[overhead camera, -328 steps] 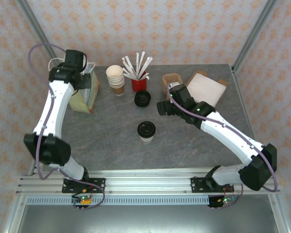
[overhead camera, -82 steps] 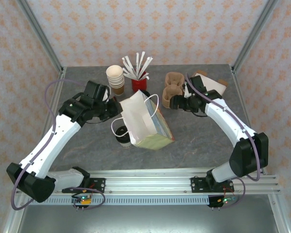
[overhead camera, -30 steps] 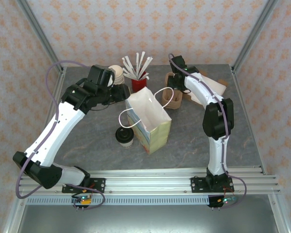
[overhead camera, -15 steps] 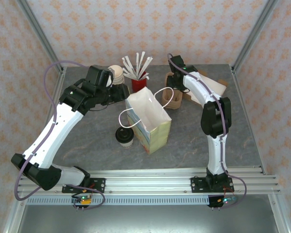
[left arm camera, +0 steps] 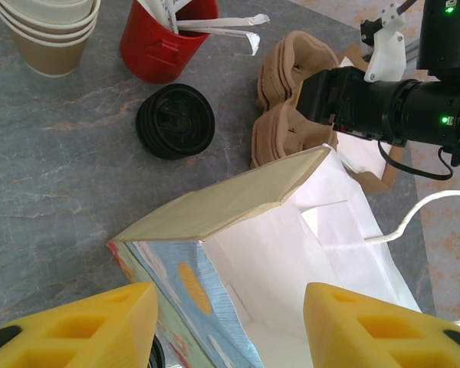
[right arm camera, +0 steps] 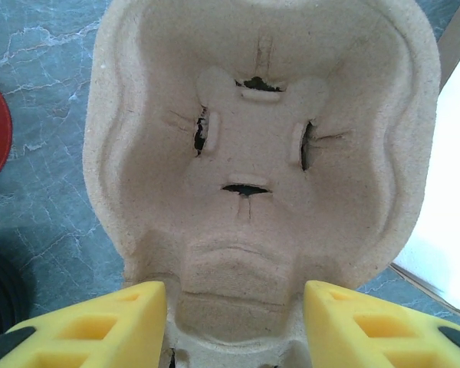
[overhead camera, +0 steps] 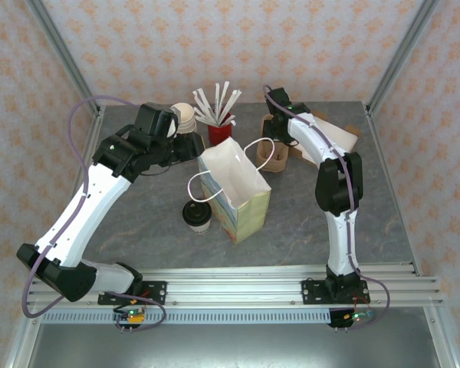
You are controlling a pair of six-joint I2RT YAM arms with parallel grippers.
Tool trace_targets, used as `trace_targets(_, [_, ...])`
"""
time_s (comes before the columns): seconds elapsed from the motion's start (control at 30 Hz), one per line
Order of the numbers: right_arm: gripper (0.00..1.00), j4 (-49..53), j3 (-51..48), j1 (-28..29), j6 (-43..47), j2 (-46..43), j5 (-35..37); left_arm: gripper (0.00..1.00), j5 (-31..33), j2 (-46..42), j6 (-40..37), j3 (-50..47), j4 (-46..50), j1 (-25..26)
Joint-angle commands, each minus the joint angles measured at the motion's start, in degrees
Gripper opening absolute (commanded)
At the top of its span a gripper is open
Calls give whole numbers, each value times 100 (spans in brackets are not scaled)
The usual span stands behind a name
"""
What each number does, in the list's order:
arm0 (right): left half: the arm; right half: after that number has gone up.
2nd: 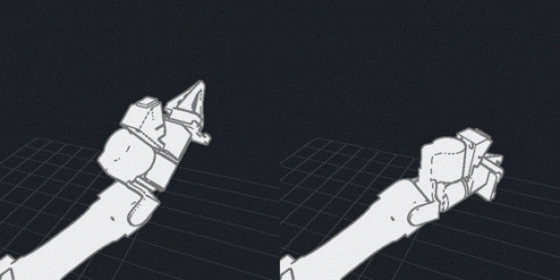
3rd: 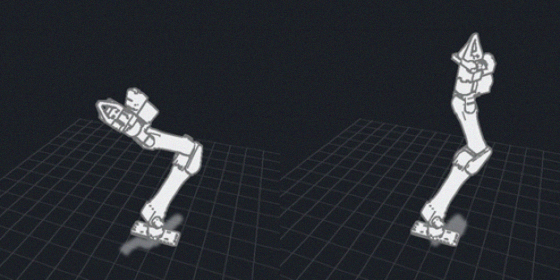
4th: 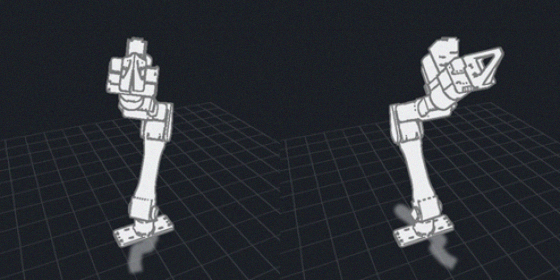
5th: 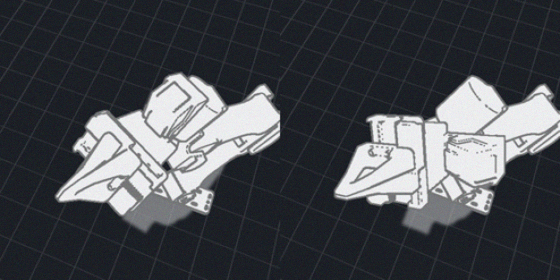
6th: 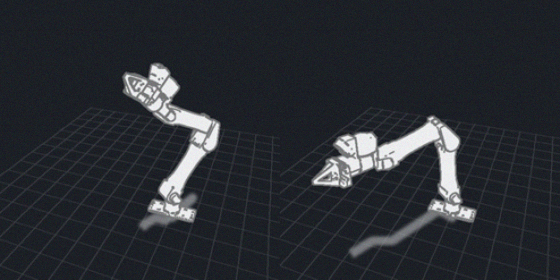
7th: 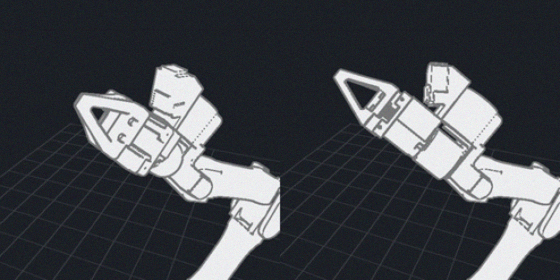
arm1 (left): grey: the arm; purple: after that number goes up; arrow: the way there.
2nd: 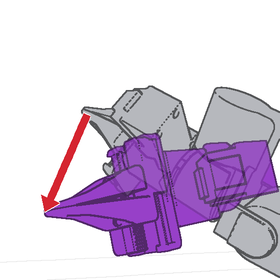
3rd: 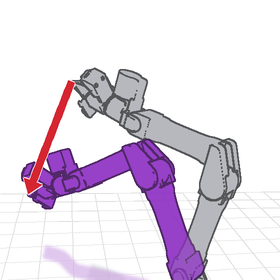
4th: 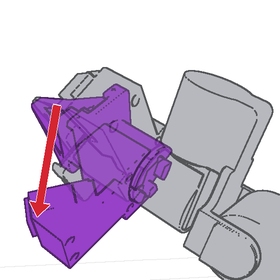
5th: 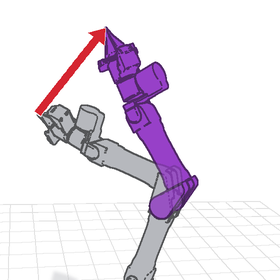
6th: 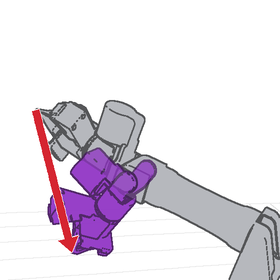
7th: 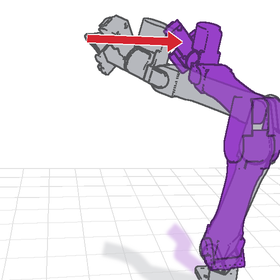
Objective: Pack the takeout coffee
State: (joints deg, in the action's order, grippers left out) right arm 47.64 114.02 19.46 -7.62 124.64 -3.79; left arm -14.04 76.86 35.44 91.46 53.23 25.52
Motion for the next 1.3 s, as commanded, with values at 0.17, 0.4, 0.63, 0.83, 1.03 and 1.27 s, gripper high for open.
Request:
trace_targets(0.17, [49,190,182,29,81,112,182,54,88,-153,-134,47,0,44])
trace_targets(0.4, [45,195,157,31,94,113,166,54,70,-171,-134,11,-31,43])
trace_targets(0.63, [41,225,143,31,95,104,186,54,66,-174,-134,-1,-24,39])
trace_targets(0.83, [37,265,214,40,91,-1,168,54,83,-197,-138,-14,-29,41])
trace_targets(1.03, [36,309,288,38,76,-199,168,54,76,-202,-145,8,-38,40])
trace_targets(1.27, [35,347,297,38,82,-457,185,54,64,-212,-151,9,-36,39])
